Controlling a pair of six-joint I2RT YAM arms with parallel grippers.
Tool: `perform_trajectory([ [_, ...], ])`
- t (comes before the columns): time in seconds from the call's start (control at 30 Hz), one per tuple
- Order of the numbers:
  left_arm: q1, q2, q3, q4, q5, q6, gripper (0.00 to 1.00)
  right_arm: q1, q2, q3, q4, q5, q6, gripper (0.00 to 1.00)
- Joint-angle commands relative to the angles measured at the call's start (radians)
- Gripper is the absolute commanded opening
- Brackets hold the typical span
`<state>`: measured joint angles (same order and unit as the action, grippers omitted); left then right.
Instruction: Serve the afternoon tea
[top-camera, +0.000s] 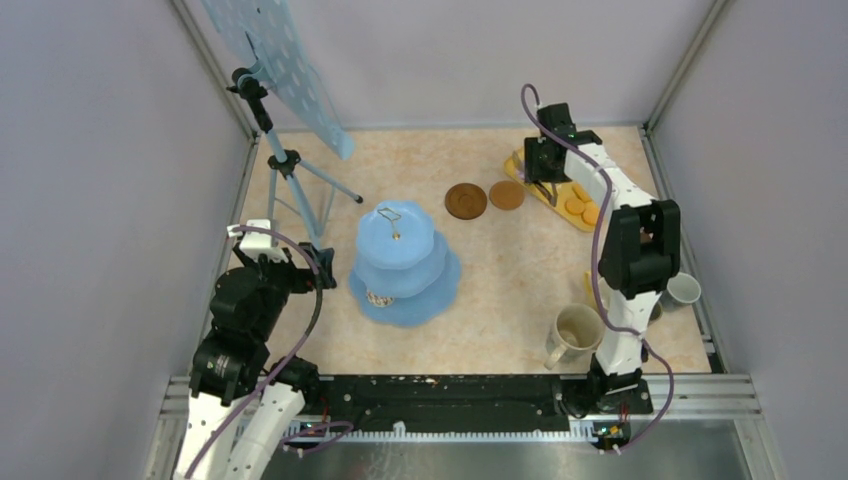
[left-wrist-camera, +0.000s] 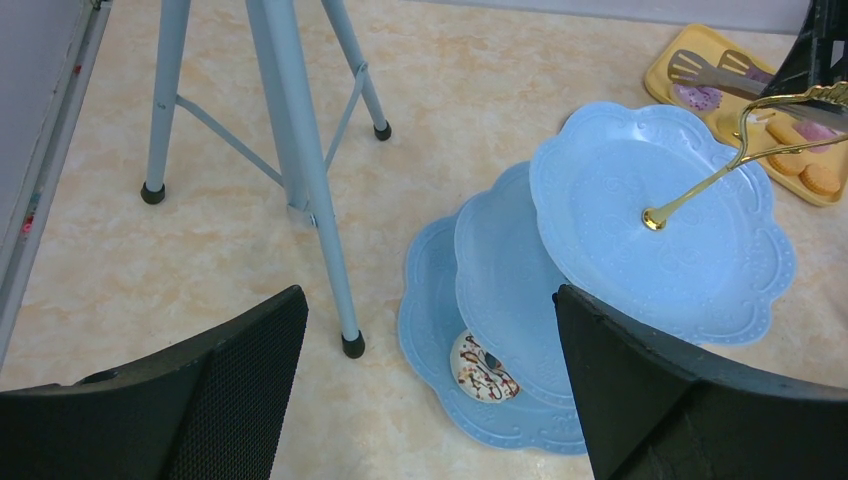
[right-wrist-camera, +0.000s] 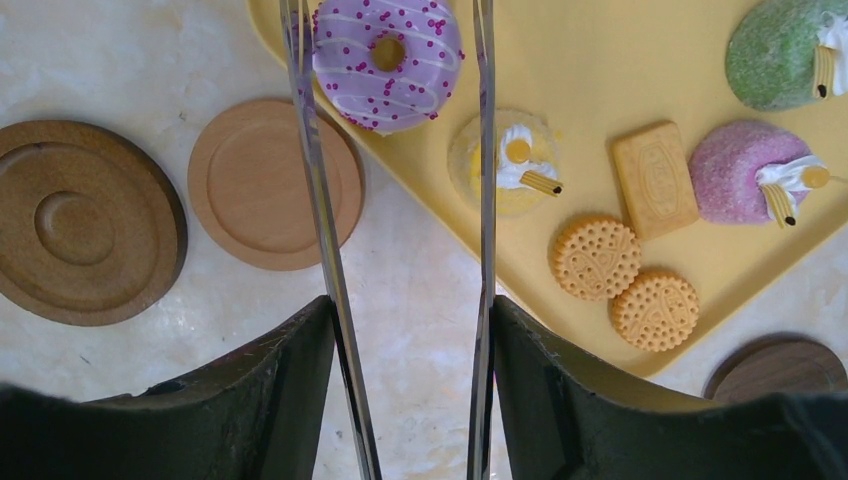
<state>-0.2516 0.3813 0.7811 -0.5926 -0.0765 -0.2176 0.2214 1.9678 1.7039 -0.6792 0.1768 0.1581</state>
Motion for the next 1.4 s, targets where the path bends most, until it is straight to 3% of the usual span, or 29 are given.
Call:
perform_trajectory([
  [0.0, -0.005, -0.007, -0.002, 0.045, -0.011, 0.004, 0.99, 0.001, -0.001, 0.015, 0.040, -0.032, 0.009, 0.57],
  [0.53, 0.002, 0.013, -0.001, 0.044, -0.006, 0.004, 0.99, 0.002, -0.063, -0.078, 0.091, 0.001, 0.002, 0.55],
  [0.83, 0.024, 0.017, 0.001, 0.043, -0.003, 0.004, 0.99, -0.001, -0.075, -0.101, 0.093, 0.004, -0.008, 0.60],
  [1.03, 0.030, 0.029, 0.001, 0.042, 0.001, 0.004, 0.99, -0.003, -0.096, -0.109, 0.101, -0.012, -0.002, 0.54],
  [1.2, 0.036, 0.047, 0.005, 0.039, 0.002, 0.003, 0.99, -0.004, -0.208, -0.135, 0.146, 0.003, -0.003, 0.46],
  [1.37, 0.043, 0.067, 0.014, 0.029, 0.003, -0.004, 0.99, -0.004, -0.364, -0.197, 0.197, -0.001, 0.010, 0.45],
])
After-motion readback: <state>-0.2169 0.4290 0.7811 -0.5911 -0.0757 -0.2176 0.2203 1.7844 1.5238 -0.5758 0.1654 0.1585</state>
